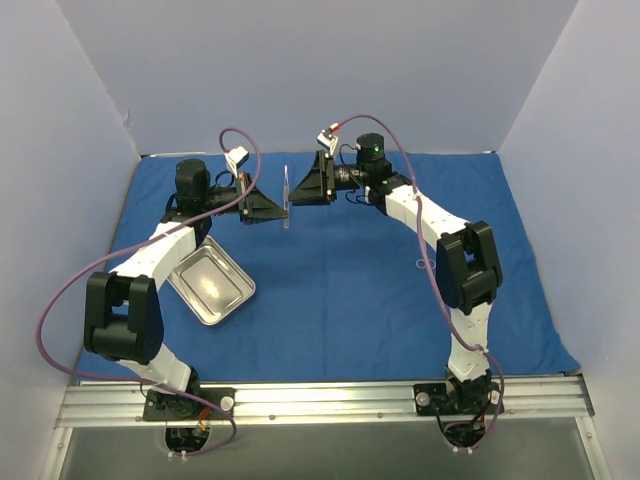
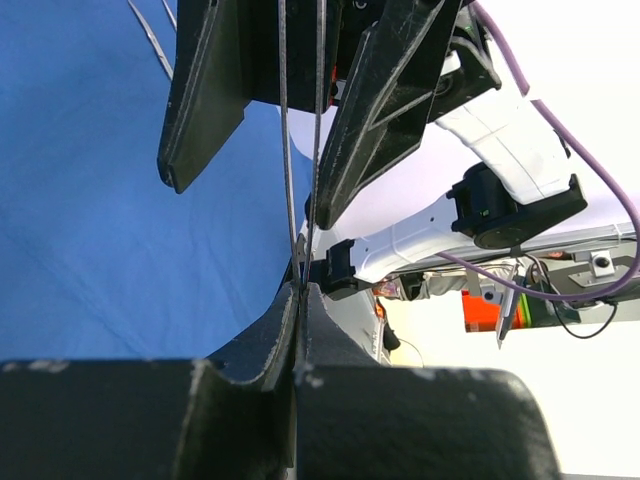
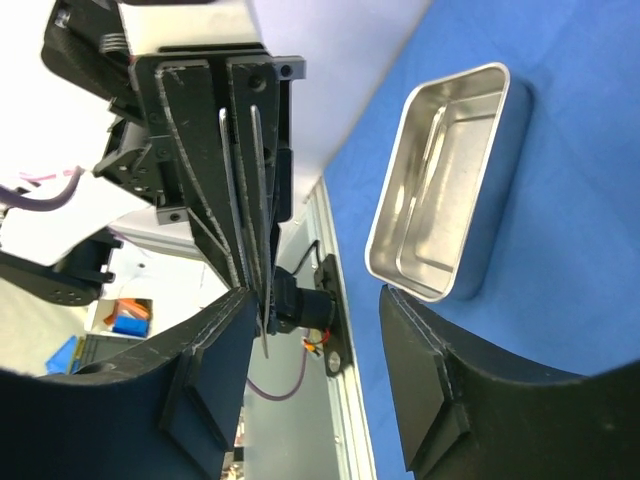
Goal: Open and lay out the surgical kit
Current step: Place the medical item in the surgical kit.
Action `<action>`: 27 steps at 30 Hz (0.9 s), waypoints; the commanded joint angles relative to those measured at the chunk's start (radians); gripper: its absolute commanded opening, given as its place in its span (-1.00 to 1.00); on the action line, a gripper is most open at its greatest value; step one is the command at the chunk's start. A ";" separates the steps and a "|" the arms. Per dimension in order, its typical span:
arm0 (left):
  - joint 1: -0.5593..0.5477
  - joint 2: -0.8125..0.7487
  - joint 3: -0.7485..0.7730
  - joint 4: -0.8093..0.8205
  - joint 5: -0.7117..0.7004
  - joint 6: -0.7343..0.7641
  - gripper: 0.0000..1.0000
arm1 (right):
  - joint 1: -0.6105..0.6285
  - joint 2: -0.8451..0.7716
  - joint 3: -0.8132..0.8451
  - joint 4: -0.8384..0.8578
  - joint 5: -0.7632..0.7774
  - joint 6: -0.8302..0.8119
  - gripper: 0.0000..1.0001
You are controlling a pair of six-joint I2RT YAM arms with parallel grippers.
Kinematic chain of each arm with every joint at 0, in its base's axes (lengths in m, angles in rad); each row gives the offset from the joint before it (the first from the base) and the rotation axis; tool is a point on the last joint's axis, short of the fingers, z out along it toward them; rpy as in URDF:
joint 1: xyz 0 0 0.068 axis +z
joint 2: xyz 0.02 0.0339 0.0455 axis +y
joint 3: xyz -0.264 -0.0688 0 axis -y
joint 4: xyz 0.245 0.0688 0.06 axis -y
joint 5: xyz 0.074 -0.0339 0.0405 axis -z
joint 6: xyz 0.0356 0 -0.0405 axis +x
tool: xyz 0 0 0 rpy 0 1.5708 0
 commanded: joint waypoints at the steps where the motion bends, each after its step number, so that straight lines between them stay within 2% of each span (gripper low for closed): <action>1: 0.003 0.013 -0.003 0.070 0.029 -0.011 -0.95 | 0.009 -0.087 -0.038 0.232 -0.061 0.129 0.04; 10: 0.003 0.033 -0.002 0.074 0.031 -0.024 -0.95 | 0.035 -0.072 -0.026 0.298 -0.073 0.184 -0.08; 16: 0.005 0.037 0.001 0.077 0.034 -0.024 -0.95 | 0.035 -0.066 -0.002 0.195 -0.067 0.109 -0.21; 19: 0.005 0.041 0.006 0.078 0.037 -0.024 -0.95 | 0.035 -0.064 -0.002 0.196 -0.067 0.109 -0.46; 20: 0.005 0.041 0.004 0.080 0.037 -0.026 -0.95 | 0.035 -0.064 -0.003 0.196 -0.067 0.109 -0.62; 22: 0.006 0.045 0.004 0.090 0.040 -0.034 -0.95 | 0.034 -0.064 -0.006 0.195 -0.062 0.109 -0.74; 23: 0.008 0.047 0.004 0.090 0.038 -0.034 -0.91 | 0.032 -0.064 -0.006 0.193 -0.061 0.108 -0.93; 24: 0.009 0.047 0.000 0.087 0.037 -0.035 -0.72 | 0.031 -0.063 -0.006 0.180 -0.053 0.108 -1.00; 25: 0.015 0.044 -0.002 0.069 0.031 -0.032 -0.48 | 0.024 -0.063 0.001 0.155 -0.044 0.082 -1.00; 26: 0.022 0.038 -0.003 0.046 0.009 -0.003 -0.10 | 0.018 -0.061 0.014 0.110 -0.027 0.042 -1.00; 27: 0.037 0.022 -0.006 0.019 -0.003 0.018 0.00 | 0.014 -0.058 0.034 -0.064 -0.007 -0.016 -1.00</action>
